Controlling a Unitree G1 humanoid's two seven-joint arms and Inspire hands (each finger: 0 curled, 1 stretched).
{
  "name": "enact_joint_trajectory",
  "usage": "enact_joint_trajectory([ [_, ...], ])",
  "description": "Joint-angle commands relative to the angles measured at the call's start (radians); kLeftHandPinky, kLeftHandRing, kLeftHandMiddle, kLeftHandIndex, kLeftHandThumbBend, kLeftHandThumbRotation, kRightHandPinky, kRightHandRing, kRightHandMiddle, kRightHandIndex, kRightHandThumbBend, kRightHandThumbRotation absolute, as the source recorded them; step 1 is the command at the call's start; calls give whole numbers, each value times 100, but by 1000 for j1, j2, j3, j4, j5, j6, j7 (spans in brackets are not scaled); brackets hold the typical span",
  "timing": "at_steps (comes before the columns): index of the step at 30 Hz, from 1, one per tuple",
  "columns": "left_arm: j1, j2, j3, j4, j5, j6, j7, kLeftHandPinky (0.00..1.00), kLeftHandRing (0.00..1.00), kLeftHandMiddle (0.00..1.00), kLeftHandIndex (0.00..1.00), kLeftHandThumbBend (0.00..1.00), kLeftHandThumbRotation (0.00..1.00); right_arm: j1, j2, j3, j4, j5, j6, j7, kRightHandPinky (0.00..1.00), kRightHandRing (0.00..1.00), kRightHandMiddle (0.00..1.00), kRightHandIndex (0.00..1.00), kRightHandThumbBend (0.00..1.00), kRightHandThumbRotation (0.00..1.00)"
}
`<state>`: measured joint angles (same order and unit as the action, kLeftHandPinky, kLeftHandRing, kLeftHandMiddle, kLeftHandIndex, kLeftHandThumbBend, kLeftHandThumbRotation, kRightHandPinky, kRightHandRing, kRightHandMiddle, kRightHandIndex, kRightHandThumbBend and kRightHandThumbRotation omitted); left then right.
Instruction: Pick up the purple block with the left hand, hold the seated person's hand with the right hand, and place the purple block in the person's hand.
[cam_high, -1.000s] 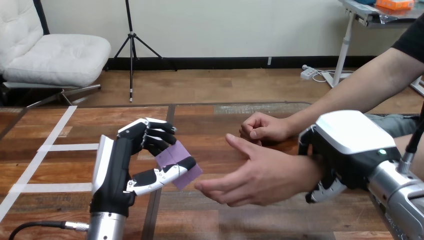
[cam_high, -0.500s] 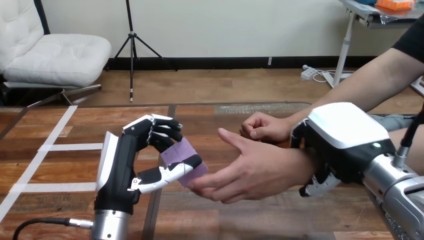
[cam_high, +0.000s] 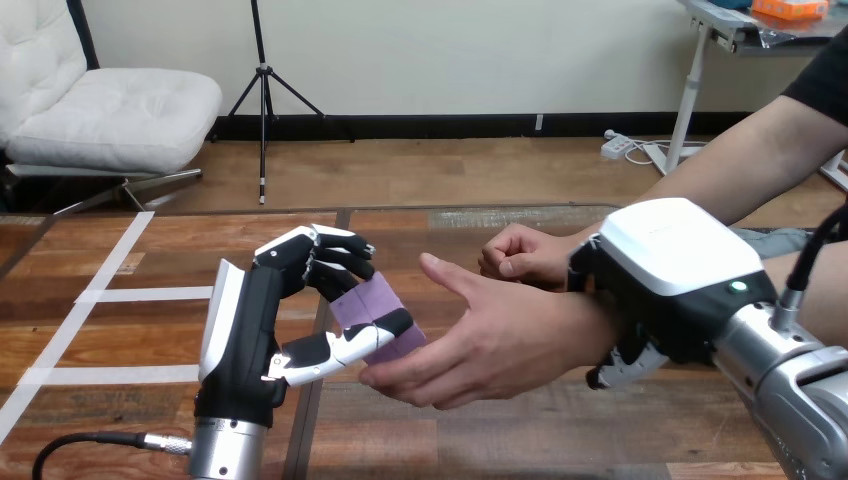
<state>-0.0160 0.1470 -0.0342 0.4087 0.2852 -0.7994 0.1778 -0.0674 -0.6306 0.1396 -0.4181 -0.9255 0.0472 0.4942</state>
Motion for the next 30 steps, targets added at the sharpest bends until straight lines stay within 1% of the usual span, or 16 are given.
enact_joint_trajectory([
  [1, -43, -7, -10, -57, -10, -26, -8, 41, 46, 53, 54, 70, 10, -76, 18, 14, 18, -7, -18, -34, 30, 36, 43, 49, 79, 0],
  [3, -42, -8, -10, -58, -10, -26, -10, 41, 46, 53, 54, 70, 11, -77, 16, 15, 24, -2, -29, -47, 30, 36, 43, 49, 79, 0],
  [9, -40, -13, -11, -63, -12, -24, -17, 41, 46, 53, 54, 70, 11, -81, 20, 20, 31, 5, -30, -42, 31, 37, 44, 49, 78, 0],
  [16, -40, -18, -13, -62, -14, -28, -25, 41, 46, 53, 54, 70, 10, -85, 21, 28, 38, 3, -45, -54, 32, 38, 44, 49, 77, 0],
  [24, -38, -22, -16, -65, -16, -29, -33, 40, 46, 52, 54, 70, 9, -85, 31, 30, 45, 14, -53, -67, 30, 35, 42, 48, 78, 0],
  [30, -37, -26, -19, -60, -24, -34, -43, 40, 46, 52, 54, 71, 9, -82, 36, 34, 52, 6, -60, -85, 29, 35, 41, 47, 80, 0],
])
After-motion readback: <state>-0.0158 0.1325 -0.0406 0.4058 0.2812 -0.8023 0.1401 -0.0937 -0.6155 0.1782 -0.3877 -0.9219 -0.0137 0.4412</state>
